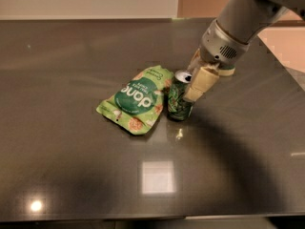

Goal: Move green can near green rice chip bag

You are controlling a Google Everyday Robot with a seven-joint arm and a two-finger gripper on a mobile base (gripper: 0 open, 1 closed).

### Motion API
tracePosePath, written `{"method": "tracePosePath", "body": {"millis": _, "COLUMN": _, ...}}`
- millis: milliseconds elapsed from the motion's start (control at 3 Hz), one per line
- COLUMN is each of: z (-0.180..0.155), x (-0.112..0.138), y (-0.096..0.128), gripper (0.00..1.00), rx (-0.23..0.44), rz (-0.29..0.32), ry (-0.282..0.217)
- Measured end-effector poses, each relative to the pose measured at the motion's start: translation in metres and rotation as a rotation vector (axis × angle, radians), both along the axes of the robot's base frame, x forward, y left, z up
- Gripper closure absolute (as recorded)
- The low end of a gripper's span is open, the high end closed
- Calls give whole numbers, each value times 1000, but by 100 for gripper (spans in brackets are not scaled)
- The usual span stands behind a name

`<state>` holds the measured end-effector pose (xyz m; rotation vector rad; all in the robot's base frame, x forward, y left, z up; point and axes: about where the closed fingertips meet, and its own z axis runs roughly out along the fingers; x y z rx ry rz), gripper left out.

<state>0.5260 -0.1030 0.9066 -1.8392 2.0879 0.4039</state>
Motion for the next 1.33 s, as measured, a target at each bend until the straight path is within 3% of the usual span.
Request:
{"method": "tracePosePath", "body": {"millis": 667, "z": 0, "x": 2, "y": 3, "gripper": 12, "rx": 4, "rz": 1, "ry": -8}}
{"method": "tracePosePath", "body": {"millis": 1000, "z": 0, "x": 3, "y": 5, "gripper": 0, "rx": 5, "rz": 1, "ry": -11}}
{"method": "tracePosePath", "body": {"millis": 1333, "z": 0, "x": 3, "y": 5, "gripper": 0, "rx": 5, "rz": 1, "ry": -12}}
